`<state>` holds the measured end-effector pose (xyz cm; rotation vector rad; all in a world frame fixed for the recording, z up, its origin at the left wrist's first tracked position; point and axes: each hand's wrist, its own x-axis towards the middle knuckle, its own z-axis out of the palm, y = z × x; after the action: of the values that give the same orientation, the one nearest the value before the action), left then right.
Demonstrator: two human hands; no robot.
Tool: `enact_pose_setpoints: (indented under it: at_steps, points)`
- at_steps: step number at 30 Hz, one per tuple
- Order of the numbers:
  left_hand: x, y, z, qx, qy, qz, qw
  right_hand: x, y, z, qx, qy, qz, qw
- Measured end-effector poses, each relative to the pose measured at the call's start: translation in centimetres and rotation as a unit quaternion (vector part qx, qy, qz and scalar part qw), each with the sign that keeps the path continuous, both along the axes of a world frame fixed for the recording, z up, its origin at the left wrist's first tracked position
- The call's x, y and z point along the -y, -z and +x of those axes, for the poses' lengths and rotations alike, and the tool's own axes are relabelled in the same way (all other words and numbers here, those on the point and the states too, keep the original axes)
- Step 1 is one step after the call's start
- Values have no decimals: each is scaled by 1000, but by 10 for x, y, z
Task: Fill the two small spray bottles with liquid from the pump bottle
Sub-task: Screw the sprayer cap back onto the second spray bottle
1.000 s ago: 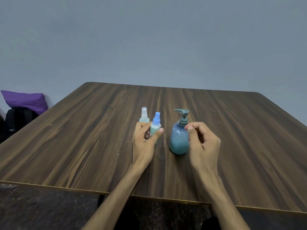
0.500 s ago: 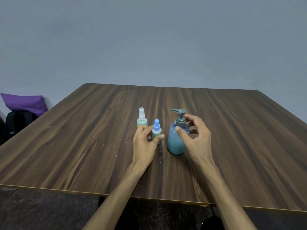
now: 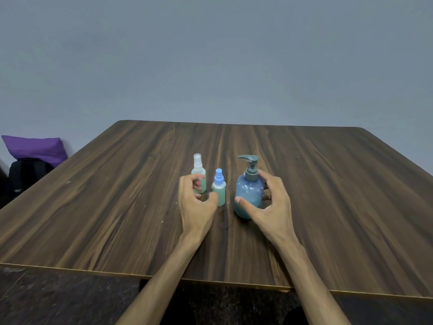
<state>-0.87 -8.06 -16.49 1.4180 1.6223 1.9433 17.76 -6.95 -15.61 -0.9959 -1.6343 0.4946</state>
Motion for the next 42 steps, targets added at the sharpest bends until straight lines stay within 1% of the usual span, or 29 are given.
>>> enact_pose_setpoints:
  at_steps: [2, 3, 4, 6, 9, 11, 13, 15, 19, 22, 24, 29, 31, 35, 40, 42]
  points:
    - [3, -3, -6, 15, -51, 21, 998, -1, 2, 0, 4, -3, -4, 1000]
    - [1, -3, -11, 31, -69, 10, 997, -2, 3, 0, 5, -6, -10, 1000]
    - [-3, -4, -16, 57, -75, -9, 996, -2, 5, 0, 3, -11, -17, 1000]
    - [-13, -7, -26, 95, -47, -60, 993, -2, 5, 0, -5, -24, -33, 999]
    - [-26, -14, -36, 82, 45, -103, 990, -2, 4, 0, -19, -47, -43, 998]
    - [-31, -18, -37, 71, 87, -125, 986, -3, 4, 1, -23, -47, -38, 998]
    - [-33, -21, -36, 42, 84, -140, 986, -4, 5, 1, -21, -33, -31, 999]
    - [-31, -24, -36, 30, 63, -144, 987, -5, 6, 1, -16, -6, -27, 999]
    - [-18, -25, -37, 26, 34, -134, 990, -7, 8, 1, -9, 33, -9, 999]
    - [0, -19, -37, 24, 43, -121, 991, -3, 7, 1, -45, 46, 17, 998]
    - [10, -14, -35, 17, 57, -115, 992, 1, 4, -2, -53, 43, 18, 998]
    - [20, -8, -24, -14, 80, -100, 992, 6, 1, -16, 14, 53, 28, 998]
    - [20, -7, -21, -18, 80, -92, 992, 6, 2, -19, 29, 70, 24, 997]
    - [18, -8, -22, -14, 80, -71, 994, 5, -1, -25, 32, 97, 12, 995]
    - [14, -9, -21, -38, 77, -41, 995, 7, -1, -38, 12, 126, -29, 992]
    - [12, -9, -23, -35, 78, -32, 996, 7, 0, -42, 4, 125, -51, 991]
